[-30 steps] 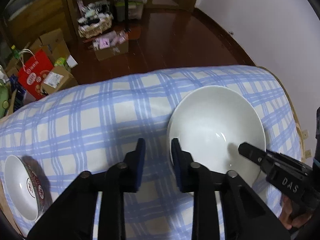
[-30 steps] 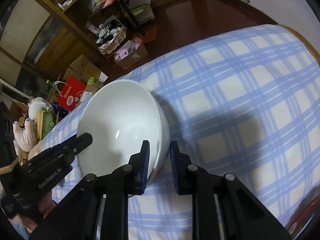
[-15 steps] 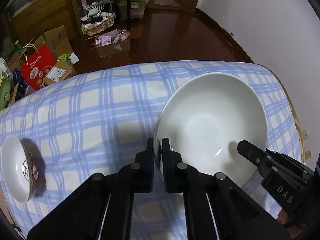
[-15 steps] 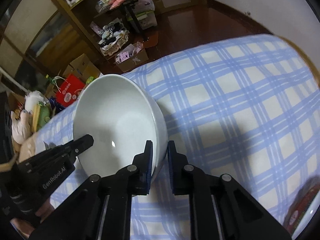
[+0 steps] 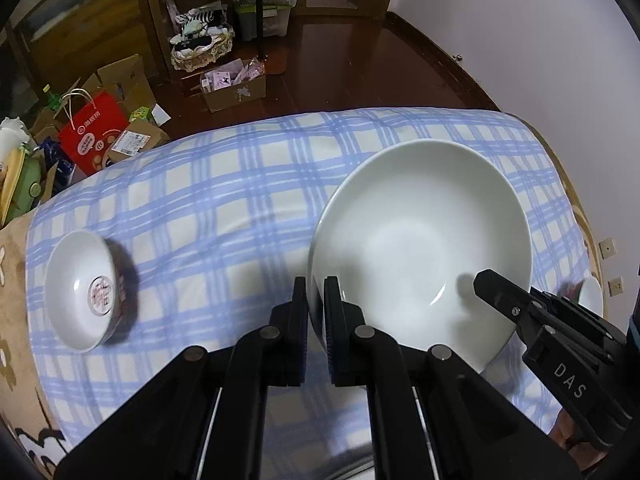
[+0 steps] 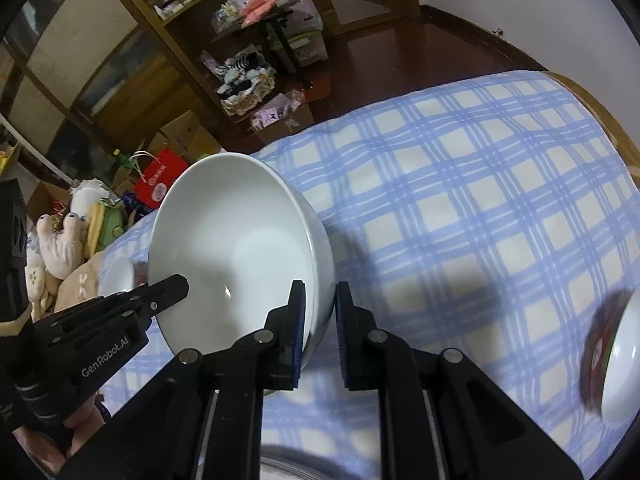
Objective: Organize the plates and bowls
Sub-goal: 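Close the left gripper on the white bowl rim while the right gripper grips its opposite rim, then lift the large white bowl and carry it over the cherry plate stack with both grippers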
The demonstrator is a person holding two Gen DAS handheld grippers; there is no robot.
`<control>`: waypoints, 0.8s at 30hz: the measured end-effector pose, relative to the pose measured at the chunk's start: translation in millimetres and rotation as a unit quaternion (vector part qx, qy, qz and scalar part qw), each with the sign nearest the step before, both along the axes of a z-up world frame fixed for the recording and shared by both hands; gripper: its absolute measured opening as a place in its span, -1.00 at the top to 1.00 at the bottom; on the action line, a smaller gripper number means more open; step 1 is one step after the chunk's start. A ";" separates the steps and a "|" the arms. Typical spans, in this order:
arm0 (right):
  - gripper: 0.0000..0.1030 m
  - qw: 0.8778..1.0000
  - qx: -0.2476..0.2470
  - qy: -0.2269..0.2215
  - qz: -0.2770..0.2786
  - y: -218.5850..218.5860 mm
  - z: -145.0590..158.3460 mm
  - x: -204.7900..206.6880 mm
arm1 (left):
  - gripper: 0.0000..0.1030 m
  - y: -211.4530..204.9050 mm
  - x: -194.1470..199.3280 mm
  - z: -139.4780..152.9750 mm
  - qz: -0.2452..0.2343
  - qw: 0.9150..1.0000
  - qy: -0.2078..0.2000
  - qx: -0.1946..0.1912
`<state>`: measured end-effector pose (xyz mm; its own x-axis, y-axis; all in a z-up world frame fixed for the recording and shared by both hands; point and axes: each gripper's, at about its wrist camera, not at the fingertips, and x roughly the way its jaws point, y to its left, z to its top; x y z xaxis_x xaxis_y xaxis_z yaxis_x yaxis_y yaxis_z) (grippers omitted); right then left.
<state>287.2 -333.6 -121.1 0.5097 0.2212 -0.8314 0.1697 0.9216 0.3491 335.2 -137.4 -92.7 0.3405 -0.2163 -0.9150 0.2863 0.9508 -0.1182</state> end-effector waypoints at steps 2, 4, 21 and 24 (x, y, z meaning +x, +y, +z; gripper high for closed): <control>0.70 1.000 0.001 -0.004 0.007 7.0 5.5 -7.9 | 0.85 9.3 -7.2 6.8 0.005 1.000 0.000 -0.001; 0.70 1.000 -0.007 -0.009 0.022 18.4 10.1 -15.1 | 0.85 18.9 -16.3 13.4 0.008 1.000 -0.003 -0.001; 0.69 0.998 -0.016 -0.012 0.057 80.4 22.9 -65.9 | 0.83 86.0 -80.6 17.6 0.042 0.999 0.014 -0.004; 0.70 0.998 -0.005 -0.011 0.059 86.2 21.5 -72.0 | 0.84 93.1 -90.2 21.9 0.039 0.999 0.006 0.010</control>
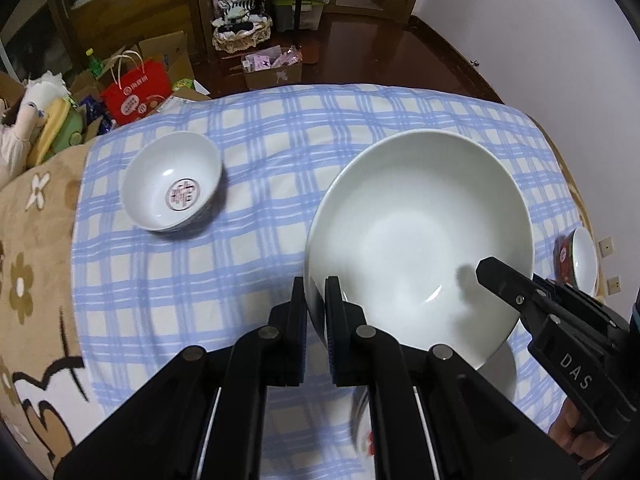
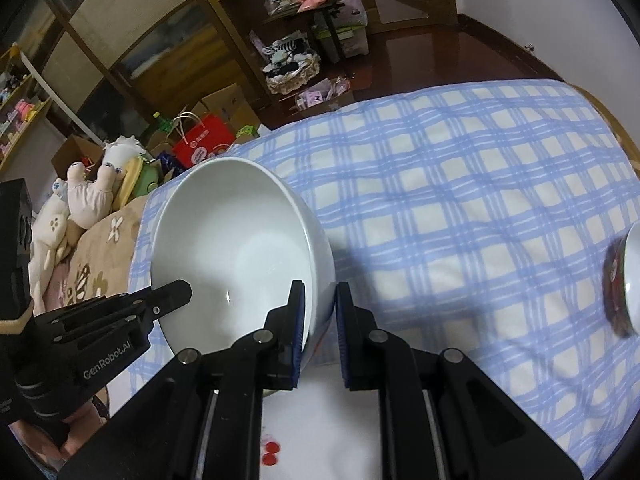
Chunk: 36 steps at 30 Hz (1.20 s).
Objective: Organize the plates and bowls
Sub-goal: 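Lift the large white bowl and carry it over the cherry plate stack with both grippers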
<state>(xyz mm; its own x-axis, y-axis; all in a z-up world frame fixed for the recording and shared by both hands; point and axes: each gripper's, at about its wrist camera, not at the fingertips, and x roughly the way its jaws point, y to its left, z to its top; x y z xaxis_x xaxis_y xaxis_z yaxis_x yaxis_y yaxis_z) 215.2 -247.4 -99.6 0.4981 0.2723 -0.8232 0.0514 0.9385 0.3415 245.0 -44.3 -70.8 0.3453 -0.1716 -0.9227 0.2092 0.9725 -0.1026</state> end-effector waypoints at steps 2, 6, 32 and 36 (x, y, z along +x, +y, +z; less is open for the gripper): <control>0.70 1.000 0.004 0.001 0.004 5.9 -0.8 -3.7 | 0.84 4.8 -5.2 4.0 -0.001 1.000 -0.005 0.007; 0.70 1.000 0.010 0.001 0.011 19.3 1.0 -13.9 | 0.84 21.3 -16.3 7.2 0.004 1.000 -0.005 0.007; 0.69 0.999 -0.007 0.002 0.045 82.4 -47.8 -42.3 | 0.81 82.1 -58.1 -54.6 0.049 0.999 0.007 0.007; 0.69 0.998 -0.023 -0.005 0.050 89.6 -49.6 -39.9 | 0.78 85.2 -56.0 -67.0 0.044 0.999 0.022 0.002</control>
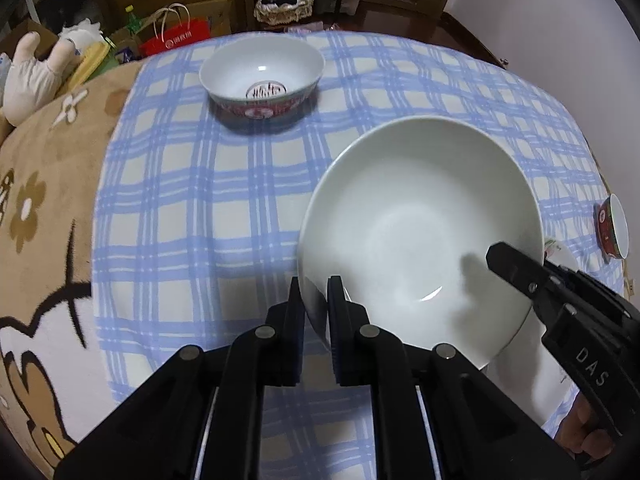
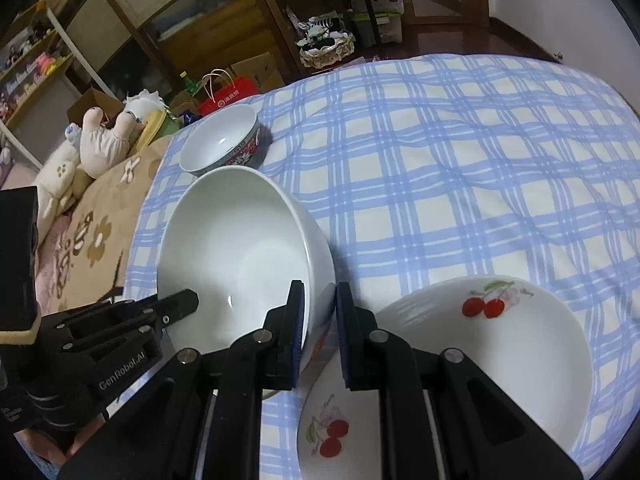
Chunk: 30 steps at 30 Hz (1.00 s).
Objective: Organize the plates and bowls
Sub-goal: 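Lift the large white bowl and carry it over the cherry plate stack with both grippers, then lower the large white bowl onto the cherry plate stack with both grippers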
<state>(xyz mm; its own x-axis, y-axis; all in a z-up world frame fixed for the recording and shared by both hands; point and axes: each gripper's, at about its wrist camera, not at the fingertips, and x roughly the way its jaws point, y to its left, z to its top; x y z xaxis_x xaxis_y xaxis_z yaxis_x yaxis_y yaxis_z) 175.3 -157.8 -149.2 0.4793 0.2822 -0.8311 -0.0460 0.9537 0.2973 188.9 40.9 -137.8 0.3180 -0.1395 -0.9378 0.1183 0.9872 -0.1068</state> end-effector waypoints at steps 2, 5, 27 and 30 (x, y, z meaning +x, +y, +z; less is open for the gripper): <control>0.69 1.000 0.006 -0.001 -0.006 0.2 -3.3 1.0 | 0.78 2.3 0.8 -3.2 0.003 1.000 0.005 -0.005; 0.69 1.000 0.011 -0.004 -0.012 0.8 -6.6 1.3 | 0.79 6.1 3.4 -3.9 0.000 1.000 0.007 -0.010; 0.68 1.000 -0.019 -0.011 -0.015 7.8 -12.1 3.0 | 0.80 10.0 7.3 -5.0 0.014 0.999 0.005 -0.032; 0.68 1.000 -0.017 -0.003 -0.020 7.8 -12.5 3.1 | 0.80 9.7 7.0 -4.2 0.013 0.999 0.001 -0.029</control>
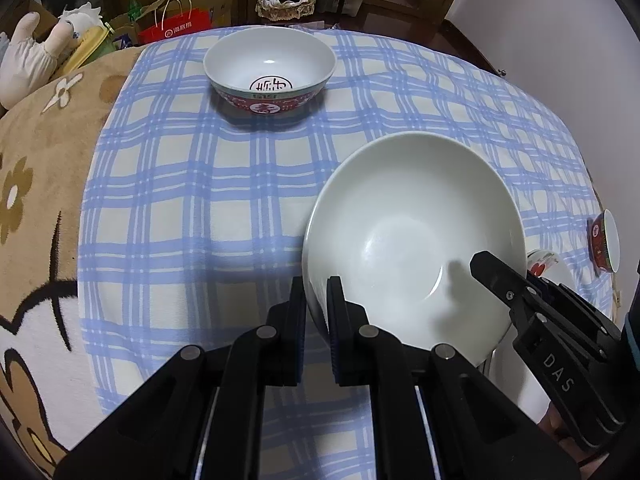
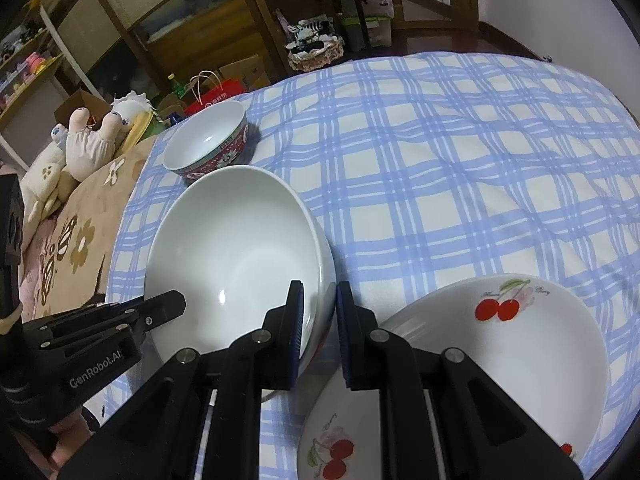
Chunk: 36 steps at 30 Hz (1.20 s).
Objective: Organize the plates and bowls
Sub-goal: 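Lower the large white bowl onto the cherry plate stack with both grippers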
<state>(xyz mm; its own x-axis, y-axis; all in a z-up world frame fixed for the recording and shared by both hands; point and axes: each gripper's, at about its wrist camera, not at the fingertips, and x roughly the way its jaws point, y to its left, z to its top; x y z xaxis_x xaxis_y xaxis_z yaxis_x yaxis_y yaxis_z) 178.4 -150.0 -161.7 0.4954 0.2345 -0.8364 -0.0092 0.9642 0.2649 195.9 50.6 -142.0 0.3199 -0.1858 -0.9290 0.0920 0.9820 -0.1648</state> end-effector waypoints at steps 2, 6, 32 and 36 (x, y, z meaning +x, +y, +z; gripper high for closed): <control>0.68 1.000 -0.005 0.000 0.001 1.4 0.4 -0.3 | 0.80 -0.7 -1.0 -0.3 0.000 1.000 -0.003 0.004; 0.67 1.000 -0.007 0.000 0.000 2.3 0.1 -0.5 | 0.80 0.6 -0.7 0.7 0.002 1.000 -0.005 -0.001; 0.57 0.999 -0.031 -0.012 0.003 5.8 -0.1 1.2 | 0.69 1.0 -0.7 5.2 -0.016 1.000 -0.018 0.012; 0.37 0.999 -0.039 -0.016 -0.001 4.0 4.9 0.6 | 0.66 1.5 -1.4 10.5 -0.019 0.999 -0.022 0.019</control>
<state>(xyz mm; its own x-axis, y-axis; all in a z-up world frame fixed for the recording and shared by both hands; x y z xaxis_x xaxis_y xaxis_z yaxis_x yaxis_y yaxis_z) 179.0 -146.0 -156.8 0.5226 0.1671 -0.8361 -0.0140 0.9821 0.1876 194.5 52.1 -131.5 0.3545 -0.1631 -0.9207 0.1350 0.9833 -0.1222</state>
